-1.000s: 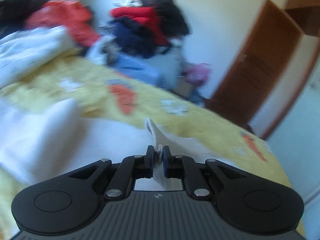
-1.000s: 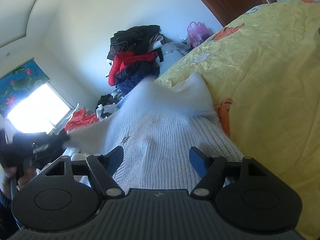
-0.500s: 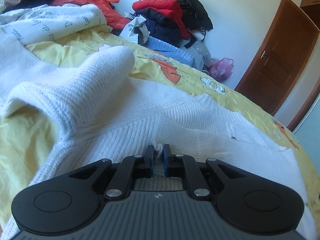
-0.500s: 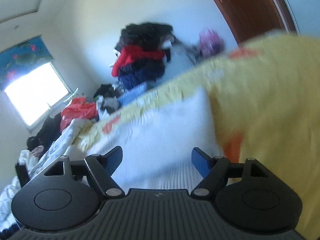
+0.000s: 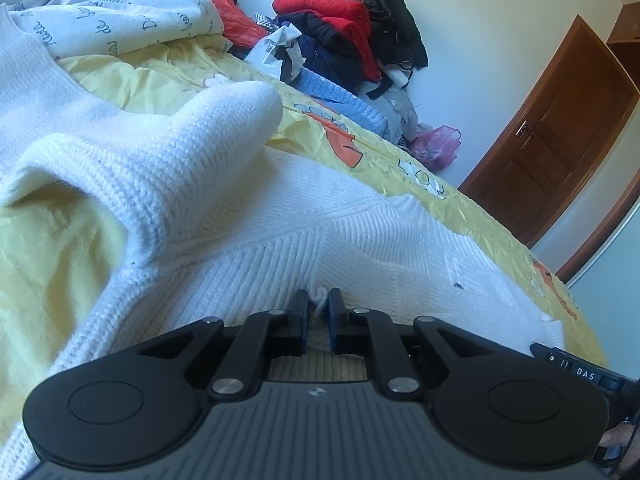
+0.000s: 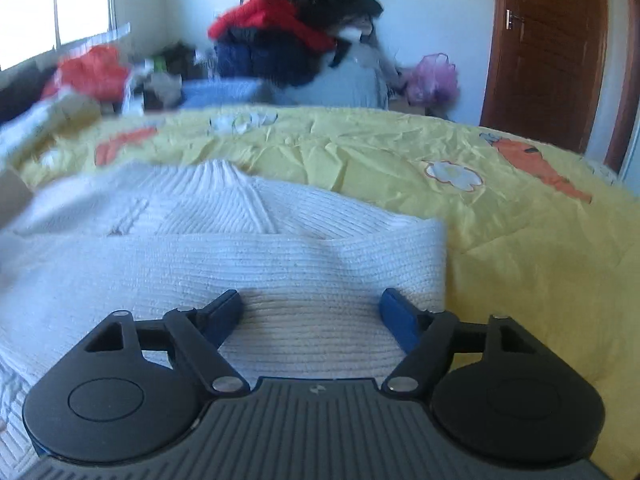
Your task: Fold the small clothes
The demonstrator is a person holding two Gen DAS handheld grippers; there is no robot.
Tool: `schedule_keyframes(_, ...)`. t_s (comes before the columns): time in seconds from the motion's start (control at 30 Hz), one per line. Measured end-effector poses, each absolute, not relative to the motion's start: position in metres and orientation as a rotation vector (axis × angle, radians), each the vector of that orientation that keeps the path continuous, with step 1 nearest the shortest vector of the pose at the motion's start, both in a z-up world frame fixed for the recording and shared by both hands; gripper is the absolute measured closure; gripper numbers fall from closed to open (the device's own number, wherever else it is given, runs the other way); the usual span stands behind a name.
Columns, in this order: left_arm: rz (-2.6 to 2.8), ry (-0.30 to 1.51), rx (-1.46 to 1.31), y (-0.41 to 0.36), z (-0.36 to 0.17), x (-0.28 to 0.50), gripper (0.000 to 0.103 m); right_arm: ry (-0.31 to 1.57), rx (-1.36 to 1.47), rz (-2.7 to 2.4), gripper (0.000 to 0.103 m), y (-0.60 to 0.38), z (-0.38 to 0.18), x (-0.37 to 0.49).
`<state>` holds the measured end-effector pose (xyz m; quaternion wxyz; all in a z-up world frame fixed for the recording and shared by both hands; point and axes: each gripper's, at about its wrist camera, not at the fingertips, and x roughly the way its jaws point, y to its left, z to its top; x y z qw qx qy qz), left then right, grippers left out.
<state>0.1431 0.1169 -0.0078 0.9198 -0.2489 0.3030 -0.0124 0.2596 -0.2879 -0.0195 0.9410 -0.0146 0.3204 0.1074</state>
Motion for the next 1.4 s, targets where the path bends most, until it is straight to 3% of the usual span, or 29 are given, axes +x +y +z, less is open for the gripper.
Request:
schedule_keyframes(0.33,-0.037,0.593,-0.481,0.134,0.018,0.113,0.091,0.635,-0.066,0.197,0.025,-0.282,-0.018,0.255)
schedule_keyframes(0.53,0.14,0.453,-0.502,0.221,0.045,0.078,0.091,0.631,-0.062,0.201,0.024,-0.283,-0.018,0.254)
schedule_keyframes(0.8,0.455,0.447,-0.734,0.361,0.031,0.092,0.09,0.63,-0.058,0.204,0.023,-0.283,-0.018,0.253)
schedule_keyframes(1.2,0.491,0.49,-0.849,0.415,0.012,0.11,0.09,0.629,-0.052,0.205,0.023,-0.282,-0.018,0.252)
schedule_keyframes(1.4,0.477,0.478,-0.803,0.42,0.018,0.099,0.077,0.629,-0.052,0.206,0.023,-0.282,-0.018,0.252)
